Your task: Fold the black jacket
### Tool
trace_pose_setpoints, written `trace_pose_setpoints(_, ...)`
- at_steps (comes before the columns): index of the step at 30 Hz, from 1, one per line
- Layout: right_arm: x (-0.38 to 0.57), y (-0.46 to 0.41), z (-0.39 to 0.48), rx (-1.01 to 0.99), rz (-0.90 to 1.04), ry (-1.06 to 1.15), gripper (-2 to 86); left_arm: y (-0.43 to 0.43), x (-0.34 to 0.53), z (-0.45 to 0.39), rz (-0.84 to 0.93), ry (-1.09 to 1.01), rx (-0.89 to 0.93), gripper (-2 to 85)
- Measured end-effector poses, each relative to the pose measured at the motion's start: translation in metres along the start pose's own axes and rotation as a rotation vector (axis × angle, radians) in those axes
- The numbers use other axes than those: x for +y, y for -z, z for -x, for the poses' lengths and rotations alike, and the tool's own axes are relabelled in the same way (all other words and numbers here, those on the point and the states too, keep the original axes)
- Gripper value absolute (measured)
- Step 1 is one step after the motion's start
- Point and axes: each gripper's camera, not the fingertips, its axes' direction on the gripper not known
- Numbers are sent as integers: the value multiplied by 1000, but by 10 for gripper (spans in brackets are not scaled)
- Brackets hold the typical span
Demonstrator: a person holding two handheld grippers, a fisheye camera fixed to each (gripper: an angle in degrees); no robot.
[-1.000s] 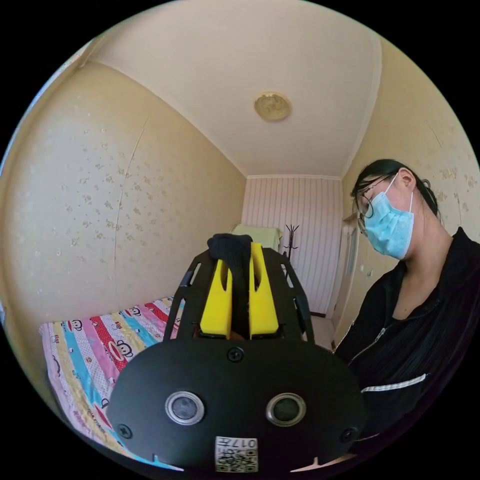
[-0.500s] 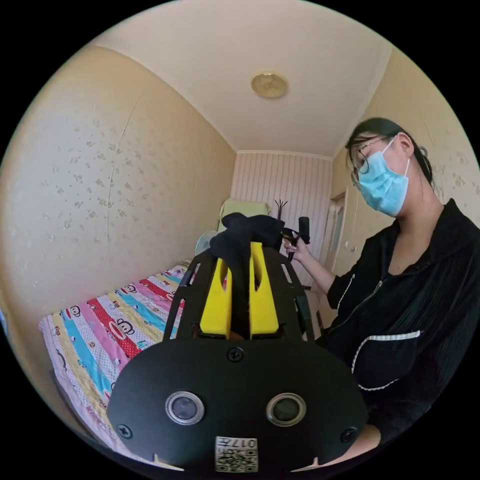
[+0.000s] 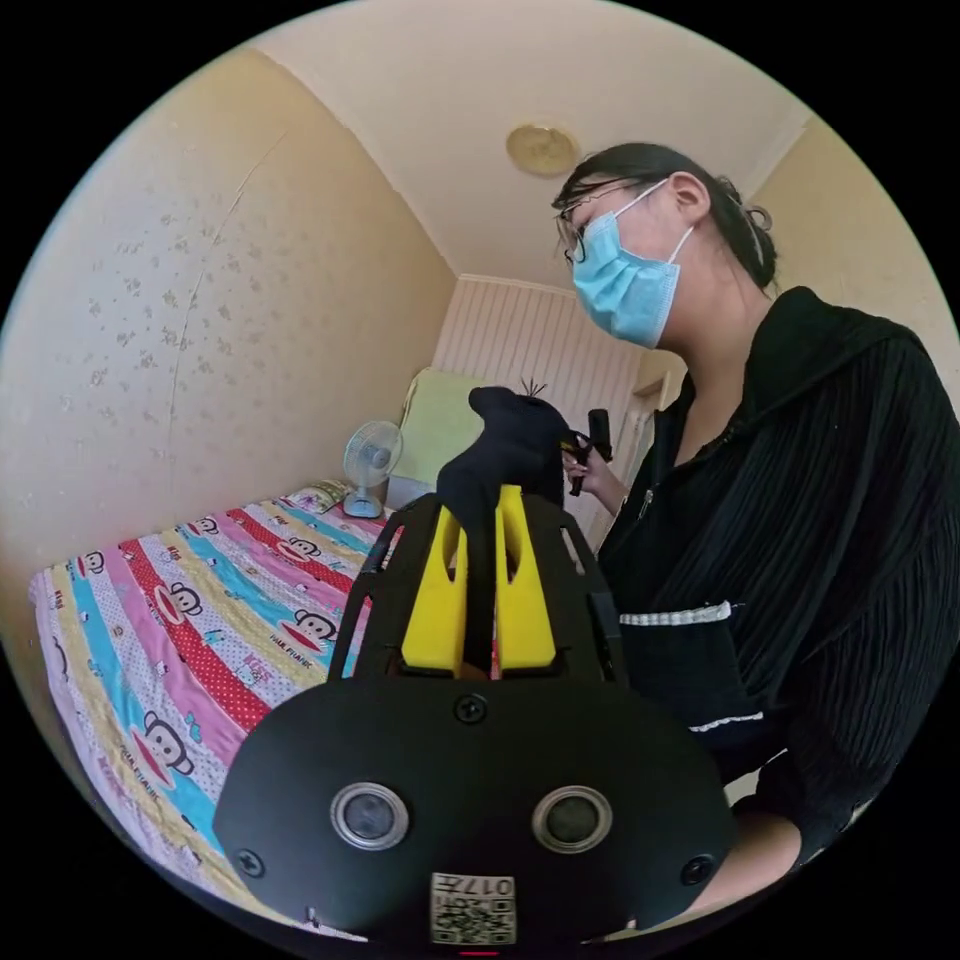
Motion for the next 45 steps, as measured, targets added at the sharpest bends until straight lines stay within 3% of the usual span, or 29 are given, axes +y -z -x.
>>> trace_pose_setpoints(4, -1, -46, -109, -105, 84, -96, 30, -61, -27, 29, 44, 60, -46, 45)
trace_pose_setpoints(8, 29, -133, -258, -239, 160, -203, 33, -161, -16, 127, 116, 131, -27, 44)
trace_pose_setpoints(12, 79, -248, -393, -278, 229, -198, 38, -274, 65, 296, 96, 336, 70, 39)
trace_pose_setpoints(15, 149, -345, -510, -397, 163, -317, 53, -353, 159, 414, 112, 530, -17, 50)
trace_pose_setpoints(17, 224, -393, -586, -419, -3, -571, 86, -382, 211, 449, 93, 621, -142, 61)
trace_pose_setpoints(19, 275, -406, -615, -443, -170, -705, 109, -407, 242, 438, 99, 568, -353, 76)
trace_pose_setpoints(21, 313, -412, -620, -378, -188, -741, 120, -424, 271, 397, 18, 554, -539, 104)
trace_pose_setpoints(23, 351, -431, -602, -313, 105, -714, 125, -429, 287, 358, -33, 538, -536, 118)
trace_pose_setpoints(26, 401, -435, -545, -343, 386, -693, 127, -435, 308, 286, -12, 599, -416, 125)
trace_pose_setpoints(28, 422, -415, -510, -353, 413, -719, 128, -438, 319, 233, 45, 636, -356, 125)
trace_pose_setpoints(31, 443, -360, -467, -185, 424, -769, 132, -451, 338, 139, 199, 726, -302, 127)
trace_pose_setpoints(35, 479, -315, -423, 78, 556, -805, 140, -470, 359, 21, 324, 833, -426, 145)
trace_pose_setpoints(40, 503, -357, -397, -14, 741, -742, 103, -527, 382, -31, 400, 905, -455, 151)
trace_pose_setpoints(45, 470, -360, -417, -98, 852, -661, 44, -543, 394, -39, 327, 981, -499, 93)
